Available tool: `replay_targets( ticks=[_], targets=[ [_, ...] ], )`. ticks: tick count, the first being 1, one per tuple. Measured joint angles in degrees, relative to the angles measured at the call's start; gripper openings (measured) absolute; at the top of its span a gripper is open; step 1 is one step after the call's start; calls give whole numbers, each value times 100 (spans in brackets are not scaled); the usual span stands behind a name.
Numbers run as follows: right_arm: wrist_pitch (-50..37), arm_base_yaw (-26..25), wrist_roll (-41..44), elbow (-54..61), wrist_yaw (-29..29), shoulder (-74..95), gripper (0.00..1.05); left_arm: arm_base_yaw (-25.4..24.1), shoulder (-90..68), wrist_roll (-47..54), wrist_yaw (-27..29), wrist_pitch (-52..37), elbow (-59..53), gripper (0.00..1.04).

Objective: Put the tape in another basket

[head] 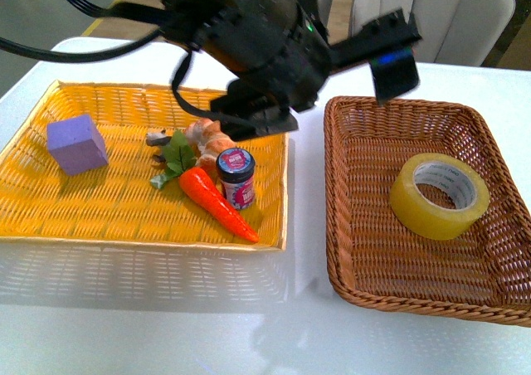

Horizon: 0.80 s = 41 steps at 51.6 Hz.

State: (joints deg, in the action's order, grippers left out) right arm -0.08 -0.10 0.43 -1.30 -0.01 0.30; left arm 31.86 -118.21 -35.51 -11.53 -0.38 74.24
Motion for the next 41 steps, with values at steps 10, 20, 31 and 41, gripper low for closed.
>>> replay_targets(
  ticks=[10, 20, 31, 41],
  targets=[
    [0, 0, 0, 0, 0, 0, 96, -713, 811, 22, 271, -446, -730, 96],
    [0, 0, 0, -2, 0, 0, 96, -1464, 1609, 267, 446, -846, -1539, 96],
    [0, 0, 0, -2, 2, 0, 96, -1895, 2293, 2621, 2398, -5294, -3722, 63],
    [0, 0, 0, -2, 0, -2, 96, -2249, 3381, 3390, 2059, -6078, -5154, 21]
  ],
)
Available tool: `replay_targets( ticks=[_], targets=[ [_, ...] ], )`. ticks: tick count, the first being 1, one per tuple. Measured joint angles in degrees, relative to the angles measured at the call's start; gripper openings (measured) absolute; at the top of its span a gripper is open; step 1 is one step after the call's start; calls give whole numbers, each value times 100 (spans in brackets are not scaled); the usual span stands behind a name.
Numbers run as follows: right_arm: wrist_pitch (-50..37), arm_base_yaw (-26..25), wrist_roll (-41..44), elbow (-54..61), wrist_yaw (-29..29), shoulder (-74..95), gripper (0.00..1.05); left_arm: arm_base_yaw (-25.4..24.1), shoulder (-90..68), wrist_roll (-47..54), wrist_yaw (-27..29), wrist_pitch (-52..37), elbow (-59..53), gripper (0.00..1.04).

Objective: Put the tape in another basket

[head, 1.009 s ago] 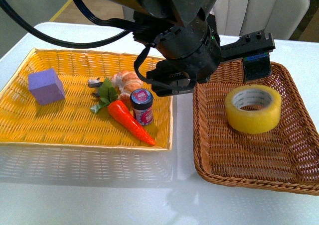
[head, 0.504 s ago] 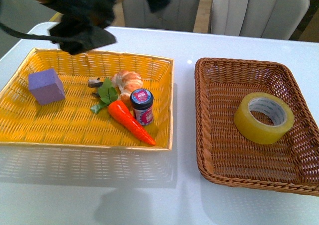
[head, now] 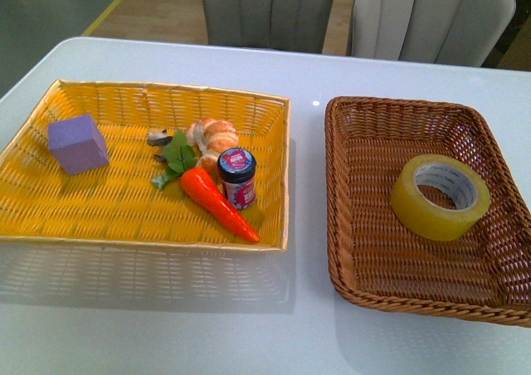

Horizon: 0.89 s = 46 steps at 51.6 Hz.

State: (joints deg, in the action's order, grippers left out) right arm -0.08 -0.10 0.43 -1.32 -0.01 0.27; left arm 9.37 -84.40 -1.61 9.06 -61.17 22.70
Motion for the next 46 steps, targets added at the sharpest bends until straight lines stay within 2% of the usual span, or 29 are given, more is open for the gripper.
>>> replay_targets(
  ticks=[5, 16, 21, 24, 28, 46],
  targets=[
    [-2, 0, -2, 2, 0, 0, 96, -129, 422, 50, -149, 0, -446, 1],
    [0, 0, 0, 0, 0, 0, 96, -393, 1141, 83, -378, -151, -1335, 2],
    [0, 0, 0, 2, 2, 0, 96, -496, 1735, 94, -476, 162, -1606, 2],
    [0, 0, 0, 2, 2, 0, 96, -713, 2035, 98, -815, 345, -1703, 2],
    [0, 0, 0, 2, 0, 0, 96, -887, 2402, 98, -866, 614, -1825, 2],
    [0, 0, 0, 2, 2, 0, 96, -914, 3952, 101, -905, 1832, -2124, 2]
  ],
)
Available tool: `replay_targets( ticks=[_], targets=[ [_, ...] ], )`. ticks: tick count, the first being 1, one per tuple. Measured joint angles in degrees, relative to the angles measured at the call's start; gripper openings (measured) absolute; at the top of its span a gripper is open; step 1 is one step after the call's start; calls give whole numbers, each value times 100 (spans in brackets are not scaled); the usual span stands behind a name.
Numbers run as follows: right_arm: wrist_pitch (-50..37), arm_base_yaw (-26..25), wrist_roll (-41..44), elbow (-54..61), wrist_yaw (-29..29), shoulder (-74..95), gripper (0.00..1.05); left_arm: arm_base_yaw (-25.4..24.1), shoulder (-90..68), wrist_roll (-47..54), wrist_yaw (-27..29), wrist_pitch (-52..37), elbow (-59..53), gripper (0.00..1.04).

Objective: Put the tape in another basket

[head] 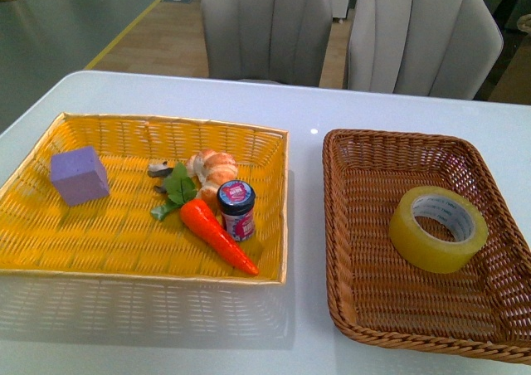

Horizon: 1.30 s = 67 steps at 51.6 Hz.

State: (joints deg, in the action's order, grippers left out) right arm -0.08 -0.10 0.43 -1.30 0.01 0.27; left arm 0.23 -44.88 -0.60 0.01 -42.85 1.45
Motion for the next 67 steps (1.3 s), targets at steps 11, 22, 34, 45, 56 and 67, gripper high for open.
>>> replay_targets(
  ticks=[11, 22, 34, 45, 56, 67],
  targets=[
    [0, 0, 0, 0, 0, 0, 96, 0, 968, 2, 0, 857, -59, 2],
    [0, 0, 0, 0, 0, 0, 96, -2, 1908, 0, 0, 1727, -61, 2],
    [0, 0, 0, -2, -2, 0, 96, -2, 2750, 2, 0, 2542, -63, 2],
    [0, 0, 0, 0, 0, 0, 96, -2, 3195, 2, 0, 2983, -63, 2],
    [0, 0, 0, -2, -2, 0, 96, -2, 3504, 0, 0, 3294, -63, 2],
    [0, 0, 0, -2, 0, 0, 96, -2, 4391, 4, -2, 4269, -61, 2]
  ],
)
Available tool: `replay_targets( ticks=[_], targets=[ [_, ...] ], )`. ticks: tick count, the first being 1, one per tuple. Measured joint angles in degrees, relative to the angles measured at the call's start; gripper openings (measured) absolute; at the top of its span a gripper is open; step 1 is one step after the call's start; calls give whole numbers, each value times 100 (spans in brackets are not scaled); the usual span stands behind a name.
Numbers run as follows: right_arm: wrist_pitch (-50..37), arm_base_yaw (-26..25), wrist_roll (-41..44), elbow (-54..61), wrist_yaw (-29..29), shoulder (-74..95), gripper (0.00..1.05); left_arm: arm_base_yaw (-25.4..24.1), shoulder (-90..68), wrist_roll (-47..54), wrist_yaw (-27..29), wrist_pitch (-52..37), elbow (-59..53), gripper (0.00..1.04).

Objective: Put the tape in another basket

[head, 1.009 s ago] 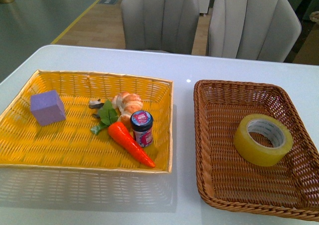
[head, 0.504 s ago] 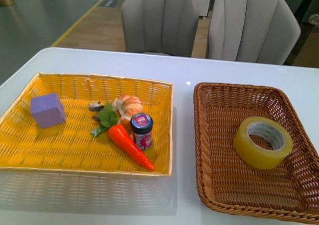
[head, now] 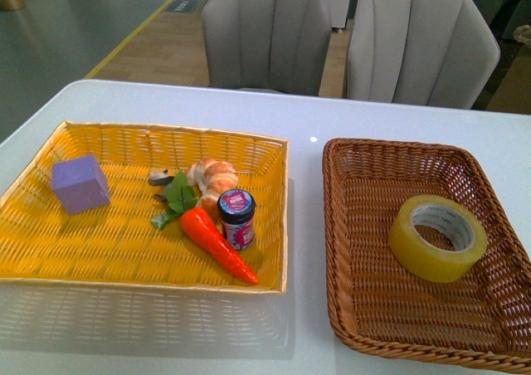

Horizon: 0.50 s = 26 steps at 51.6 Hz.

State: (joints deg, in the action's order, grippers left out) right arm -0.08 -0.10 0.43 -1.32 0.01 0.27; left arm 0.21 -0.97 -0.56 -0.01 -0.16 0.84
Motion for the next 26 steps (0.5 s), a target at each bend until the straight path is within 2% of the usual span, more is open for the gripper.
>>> replay_targets(
  ticks=[9, 17, 26],
  targets=[
    [0, 0, 0, 0, -2, 0, 96, -2, 11, -4, 2, 17, 0, 3],
    [0, 0, 0, 0, -2, 0, 96, -2, 11, -2, 0, 17, 0, 29],
    [0, 0, 0, 0, -2, 0, 96, -2, 11, -2, 0, 17, 0, 64]
  ],
)
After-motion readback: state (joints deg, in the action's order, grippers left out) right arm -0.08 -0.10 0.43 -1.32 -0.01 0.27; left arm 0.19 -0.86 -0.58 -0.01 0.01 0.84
